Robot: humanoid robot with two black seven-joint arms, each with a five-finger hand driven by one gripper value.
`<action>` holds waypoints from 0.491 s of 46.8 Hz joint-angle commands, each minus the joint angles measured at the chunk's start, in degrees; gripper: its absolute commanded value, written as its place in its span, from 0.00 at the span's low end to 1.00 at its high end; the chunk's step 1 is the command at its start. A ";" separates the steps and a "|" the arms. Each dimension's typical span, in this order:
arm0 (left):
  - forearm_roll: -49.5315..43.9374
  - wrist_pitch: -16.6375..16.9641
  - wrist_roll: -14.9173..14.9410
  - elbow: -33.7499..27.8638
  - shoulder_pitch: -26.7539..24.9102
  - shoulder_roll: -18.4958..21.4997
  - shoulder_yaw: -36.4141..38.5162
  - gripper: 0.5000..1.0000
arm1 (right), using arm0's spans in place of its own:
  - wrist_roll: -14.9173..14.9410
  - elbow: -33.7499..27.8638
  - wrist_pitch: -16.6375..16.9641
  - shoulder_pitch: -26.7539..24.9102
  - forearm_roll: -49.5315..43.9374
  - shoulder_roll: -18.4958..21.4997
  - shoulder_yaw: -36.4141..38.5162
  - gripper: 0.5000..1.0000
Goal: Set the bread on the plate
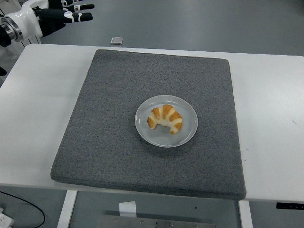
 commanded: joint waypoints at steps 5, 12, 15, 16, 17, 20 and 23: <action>-6.67 -0.53 0.02 1.01 1.65 0.40 -0.06 1.00 | 0.00 0.00 0.00 0.00 0.00 0.00 0.00 0.86; -13.61 -1.50 0.11 2.68 2.79 0.49 -0.06 1.00 | 0.00 0.00 0.00 0.00 0.00 0.00 0.00 0.86; -16.60 -1.50 0.20 3.47 3.23 0.49 -0.06 1.00 | 0.00 0.00 0.00 0.00 0.00 0.00 0.00 0.86; -17.39 -1.50 0.20 3.73 3.32 0.49 -0.06 1.00 | 0.00 0.00 0.00 0.00 0.00 0.00 0.00 0.86; -18.09 -1.50 0.20 4.00 3.32 0.40 -0.06 1.00 | 0.00 0.00 0.00 0.00 0.00 0.00 0.00 0.86; -18.89 -1.50 0.28 5.14 3.93 0.14 -0.06 1.00 | 0.00 0.00 0.00 0.00 0.00 0.00 0.00 0.86; -19.07 -1.50 0.37 5.84 4.64 -0.22 -0.06 1.00 | 0.00 0.00 0.00 0.00 0.00 0.00 0.00 0.86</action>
